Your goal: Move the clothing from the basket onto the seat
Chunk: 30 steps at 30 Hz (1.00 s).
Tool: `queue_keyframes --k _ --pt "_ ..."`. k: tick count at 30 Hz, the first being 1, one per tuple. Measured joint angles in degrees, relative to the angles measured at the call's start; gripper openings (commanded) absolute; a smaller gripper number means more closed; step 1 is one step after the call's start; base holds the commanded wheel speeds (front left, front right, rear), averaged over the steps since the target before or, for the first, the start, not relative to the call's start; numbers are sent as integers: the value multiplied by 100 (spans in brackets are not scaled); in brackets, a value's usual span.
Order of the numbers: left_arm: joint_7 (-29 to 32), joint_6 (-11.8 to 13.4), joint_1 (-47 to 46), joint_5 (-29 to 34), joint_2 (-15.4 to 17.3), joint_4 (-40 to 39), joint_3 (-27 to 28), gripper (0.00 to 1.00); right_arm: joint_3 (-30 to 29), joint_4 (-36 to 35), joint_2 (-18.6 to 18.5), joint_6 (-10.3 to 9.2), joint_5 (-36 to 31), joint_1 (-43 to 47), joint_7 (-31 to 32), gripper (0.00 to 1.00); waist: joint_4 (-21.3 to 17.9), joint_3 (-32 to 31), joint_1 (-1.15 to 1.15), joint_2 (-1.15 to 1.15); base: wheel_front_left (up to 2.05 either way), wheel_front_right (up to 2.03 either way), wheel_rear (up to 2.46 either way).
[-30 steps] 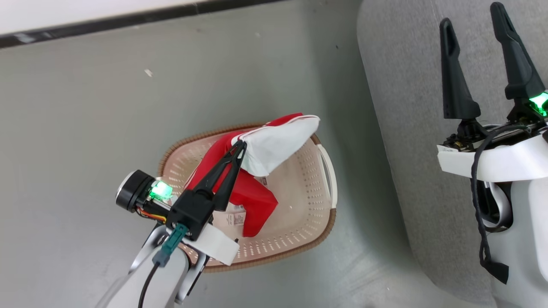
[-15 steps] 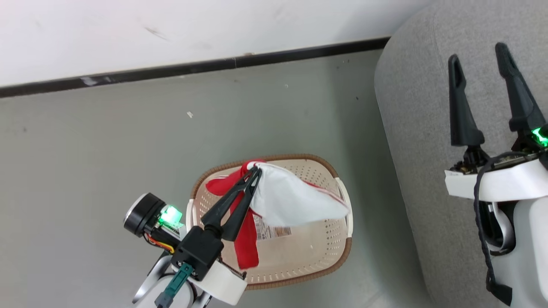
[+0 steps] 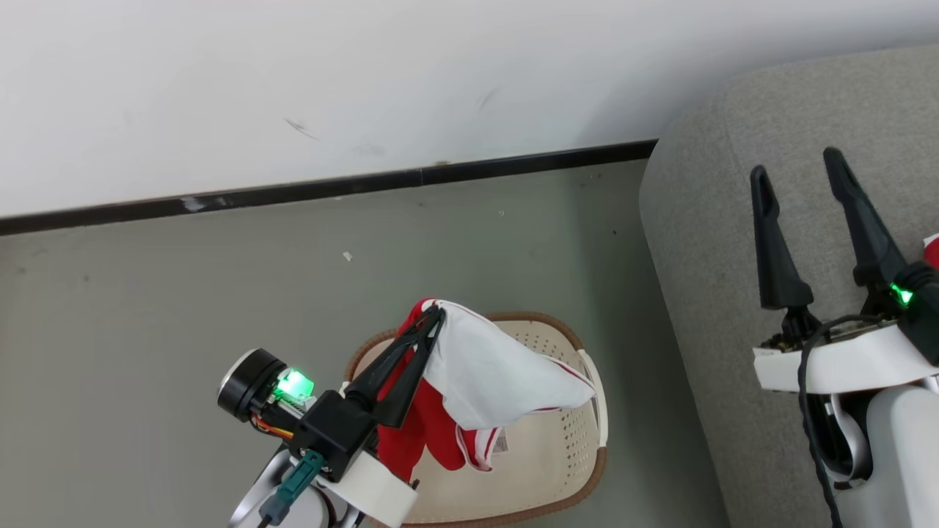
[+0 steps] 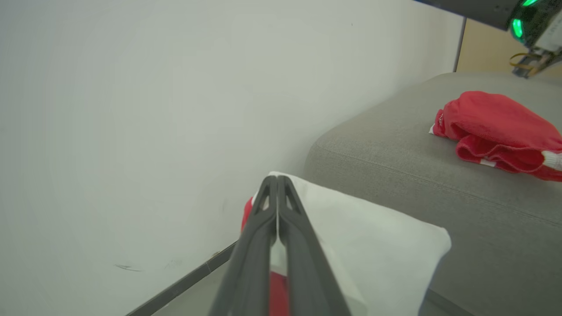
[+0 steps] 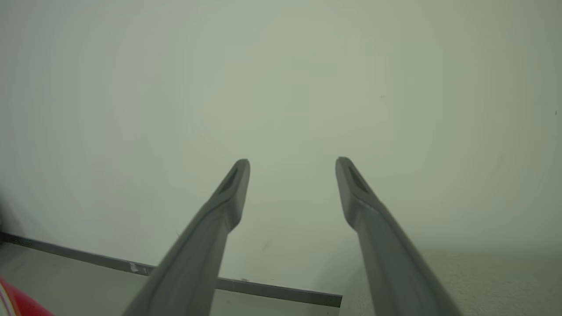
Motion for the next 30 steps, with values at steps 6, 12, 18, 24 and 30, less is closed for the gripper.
queue_keyframes --k 6,12,18,24,30 --pt "0 -80 -1 -41 -71 171 -48 69 29 -1 5 0 0 248 0 100 -38 -268 0 0 0 0 0" --pt "-1 -80 2 -85 -159 171 -59 100 37 -3 12 0 0 338 0 100 -104 -433 0 0 0 0 0" --pt "-2 -36 141 -176 -158 153 119 100 12 -13 22 0 -9 532 0 100 -135 -539 0 0 0 0 0" --pt "-19 212 247 -339 -68 153 605 100 1 -36 32 0 -49 532 0 100 -95 -625 0 0 0 0 0" --pt "-24 469 413 -470 43 153 1162 100 13 -31 34 0 -53 639 0 100 -43 -706 0 0 0 0 0"
